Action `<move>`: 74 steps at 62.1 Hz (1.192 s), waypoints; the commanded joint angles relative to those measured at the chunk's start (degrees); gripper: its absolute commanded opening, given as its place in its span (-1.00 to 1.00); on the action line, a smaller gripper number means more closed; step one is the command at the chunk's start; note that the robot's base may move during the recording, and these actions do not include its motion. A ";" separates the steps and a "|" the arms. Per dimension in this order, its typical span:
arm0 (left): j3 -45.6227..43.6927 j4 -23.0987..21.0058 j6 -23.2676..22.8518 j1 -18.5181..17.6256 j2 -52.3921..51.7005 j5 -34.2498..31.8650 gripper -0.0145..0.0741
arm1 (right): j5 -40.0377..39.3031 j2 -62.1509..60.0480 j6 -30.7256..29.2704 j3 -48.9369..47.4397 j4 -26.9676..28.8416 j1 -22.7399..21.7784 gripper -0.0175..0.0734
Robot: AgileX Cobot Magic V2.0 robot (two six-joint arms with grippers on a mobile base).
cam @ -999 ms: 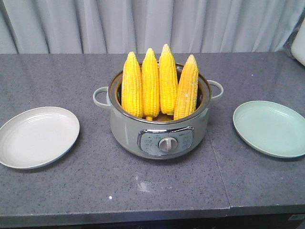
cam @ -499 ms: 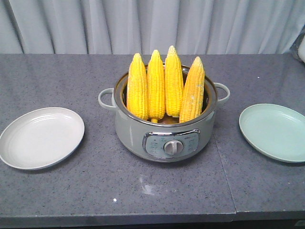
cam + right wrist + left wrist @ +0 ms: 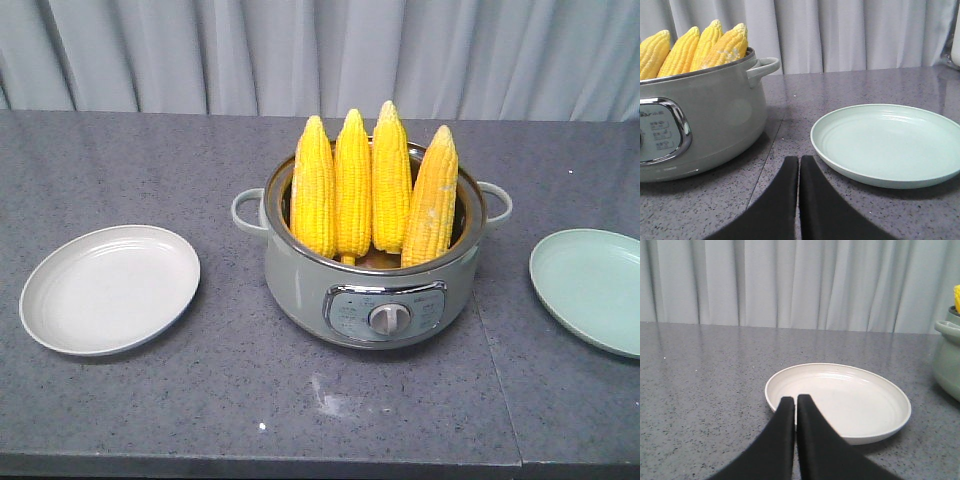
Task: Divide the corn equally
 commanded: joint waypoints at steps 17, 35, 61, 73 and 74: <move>-1.29 -0.60 -0.03 0.01 -0.80 -3.94 -0.69 | -4.23 -0.31 -0.28 1.07 -0.27 -0.43 -0.62; -1.29 -0.60 -0.03 0.01 -0.80 -3.94 -0.69 | -4.23 -0.31 -0.28 1.07 -0.27 -0.43 -0.62; -1.29 -0.60 -0.03 0.01 -0.80 -3.94 -0.69 | -4.23 -0.31 -0.28 1.07 -0.27 -0.43 -0.62; -1.29 -0.60 -0.03 0.01 -0.80 -3.94 -0.69 | -4.23 -0.31 -0.28 1.07 -0.27 -0.43 -0.62; -1.29 -0.60 -0.03 0.01 -0.80 -3.94 -0.69 | -4.23 -0.31 -0.28 1.07 -0.27 -0.43 -0.62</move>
